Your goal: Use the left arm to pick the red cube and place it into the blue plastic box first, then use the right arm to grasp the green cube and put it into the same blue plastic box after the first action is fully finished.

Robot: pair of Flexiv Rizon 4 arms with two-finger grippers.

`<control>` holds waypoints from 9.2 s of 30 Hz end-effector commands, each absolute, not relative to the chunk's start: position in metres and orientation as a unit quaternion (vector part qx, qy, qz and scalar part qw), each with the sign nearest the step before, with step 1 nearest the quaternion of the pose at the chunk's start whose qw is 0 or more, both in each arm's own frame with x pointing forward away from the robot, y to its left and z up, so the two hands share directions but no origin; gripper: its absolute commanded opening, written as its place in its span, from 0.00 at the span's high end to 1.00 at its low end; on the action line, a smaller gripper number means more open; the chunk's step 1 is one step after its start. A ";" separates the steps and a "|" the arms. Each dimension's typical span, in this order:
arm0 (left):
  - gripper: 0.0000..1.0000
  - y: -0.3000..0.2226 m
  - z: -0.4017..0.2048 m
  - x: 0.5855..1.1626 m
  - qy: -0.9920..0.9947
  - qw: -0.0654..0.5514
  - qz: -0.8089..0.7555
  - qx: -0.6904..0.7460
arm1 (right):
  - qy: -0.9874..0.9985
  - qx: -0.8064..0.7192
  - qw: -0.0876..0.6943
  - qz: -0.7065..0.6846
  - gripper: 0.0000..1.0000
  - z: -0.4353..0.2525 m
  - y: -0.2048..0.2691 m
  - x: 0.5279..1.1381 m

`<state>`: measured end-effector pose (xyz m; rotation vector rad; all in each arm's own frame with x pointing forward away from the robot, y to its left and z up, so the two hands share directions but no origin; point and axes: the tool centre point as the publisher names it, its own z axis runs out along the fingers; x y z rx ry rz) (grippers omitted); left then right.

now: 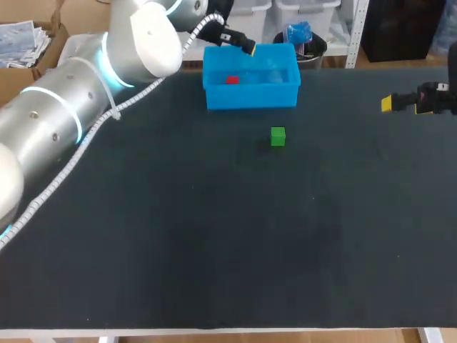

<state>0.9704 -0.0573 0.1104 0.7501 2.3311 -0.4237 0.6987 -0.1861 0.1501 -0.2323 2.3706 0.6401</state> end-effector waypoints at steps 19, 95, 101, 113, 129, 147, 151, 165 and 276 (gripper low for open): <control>0.00 0.077 0.147 0.792 0.856 0.397 -0.189 0.273 | 0.907 -0.089 0.331 0.244 0.00 0.150 -0.186 0.699; 0.00 0.128 0.134 0.713 0.839 0.367 -0.248 0.315 | 0.969 -0.147 0.157 0.119 0.00 0.112 -0.046 0.744; 0.00 0.128 0.134 0.713 0.839 0.367 -0.248 0.315 | 0.969 -0.147 0.157 0.119 0.00 0.112 -0.046 0.744; 0.00 0.128 0.134 0.713 0.839 0.367 -0.248 0.315 | 0.984 -0.104 0.119 0.087 0.00 0.086 -0.027 0.775; 0.00 0.128 0.134 0.713 0.839 0.367 -0.248 0.315 | 0.995 -0.067 0.058 0.052 0.00 0.034 0.022 0.812; 0.00 0.128 0.134 0.713 0.839 0.367 -0.248 0.315 | 0.996 -0.070 0.028 0.044 0.00 -0.005 0.014 0.824; 0.00 0.128 0.134 0.713 0.839 0.367 -0.248 0.315 | 0.996 -0.072 0.022 0.038 0.00 -0.009 0.011 0.822; 0.00 0.128 0.134 0.713 0.839 0.367 -0.248 0.315 | 0.997 -0.074 0.013 0.023 0.00 -0.020 -0.005 0.814; 0.00 0.128 0.134 0.713 0.839 0.367 -0.248 0.315 | 0.975 -0.100 0.184 0.069 1.00 0.062 0.021 1.000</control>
